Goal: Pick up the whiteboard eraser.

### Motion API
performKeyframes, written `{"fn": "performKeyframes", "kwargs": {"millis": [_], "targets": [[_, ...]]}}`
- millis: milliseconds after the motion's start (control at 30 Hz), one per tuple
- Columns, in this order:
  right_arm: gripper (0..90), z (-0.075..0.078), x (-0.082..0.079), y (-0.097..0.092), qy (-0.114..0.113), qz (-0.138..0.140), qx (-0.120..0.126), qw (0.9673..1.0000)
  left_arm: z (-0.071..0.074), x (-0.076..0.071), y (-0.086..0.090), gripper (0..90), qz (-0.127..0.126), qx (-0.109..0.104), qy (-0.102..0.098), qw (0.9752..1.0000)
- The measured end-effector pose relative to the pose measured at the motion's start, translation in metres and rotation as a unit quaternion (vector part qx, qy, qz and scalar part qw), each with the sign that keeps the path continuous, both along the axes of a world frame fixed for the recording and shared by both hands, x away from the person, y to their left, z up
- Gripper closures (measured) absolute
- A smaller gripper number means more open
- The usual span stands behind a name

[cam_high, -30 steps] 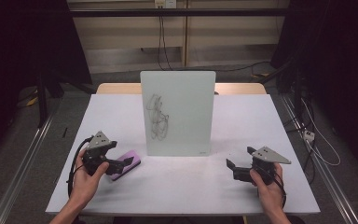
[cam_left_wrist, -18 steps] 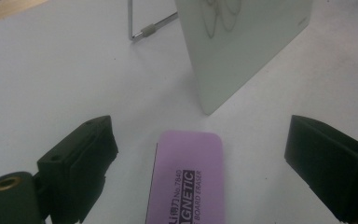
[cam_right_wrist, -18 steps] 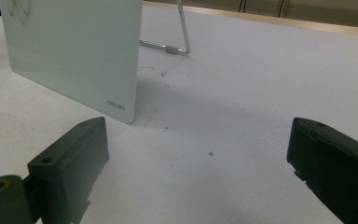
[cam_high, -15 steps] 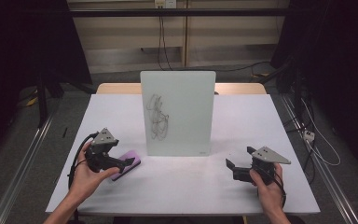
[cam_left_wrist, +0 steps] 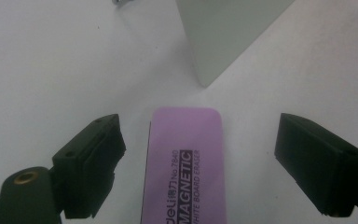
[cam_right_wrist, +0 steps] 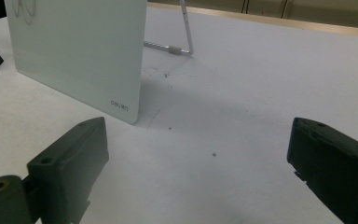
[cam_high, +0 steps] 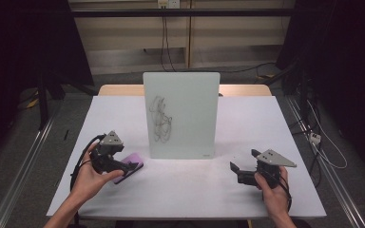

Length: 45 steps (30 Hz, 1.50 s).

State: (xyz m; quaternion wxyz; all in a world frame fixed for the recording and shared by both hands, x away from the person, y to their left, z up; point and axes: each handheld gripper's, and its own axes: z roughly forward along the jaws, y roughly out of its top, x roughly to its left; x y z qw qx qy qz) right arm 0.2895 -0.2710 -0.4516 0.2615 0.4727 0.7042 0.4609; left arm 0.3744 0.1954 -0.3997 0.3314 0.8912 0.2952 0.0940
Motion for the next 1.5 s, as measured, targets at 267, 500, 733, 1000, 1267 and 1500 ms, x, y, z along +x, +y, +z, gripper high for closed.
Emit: {"fn": "performKeyframes", "kwargs": {"millis": [267,500,733,1000,1267,1500], "targets": [[6.1,0.0,0.0,0.001,0.001,0.002,0.0,1.0,-0.007,0.001,0.001,18.9,-0.001,0.029,0.018,0.9994],[6.2,0.0,0.001,0.002,0.002,0.001,-0.002,1.0,-0.015,0.003,0.008,22.7,0.014,0.041,0.028,0.9987],[6.7,0.0,0.003,0.005,0.004,0.005,-0.004,1.0,-0.023,0.003,0.008,27.2,0.009,0.046,0.043,0.998],[6.7,0.001,0.001,0.004,0.002,0.006,-0.005,1.0,-0.028,0.004,0.002,35.5,0.001,0.065,0.047,0.9968],[6.9,0.0,0.002,0.005,0.005,0.007,-0.006,0.9999,-0.03,0.005,0.0,40.0,-0.001,0.077,0.048,0.9959],[6.9,0.0,0.002,0.006,0.004,0.008,-0.009,0.9999,-0.031,0.007,0.002,40.7,-0.007,0.073,0.047,0.9962]]}}
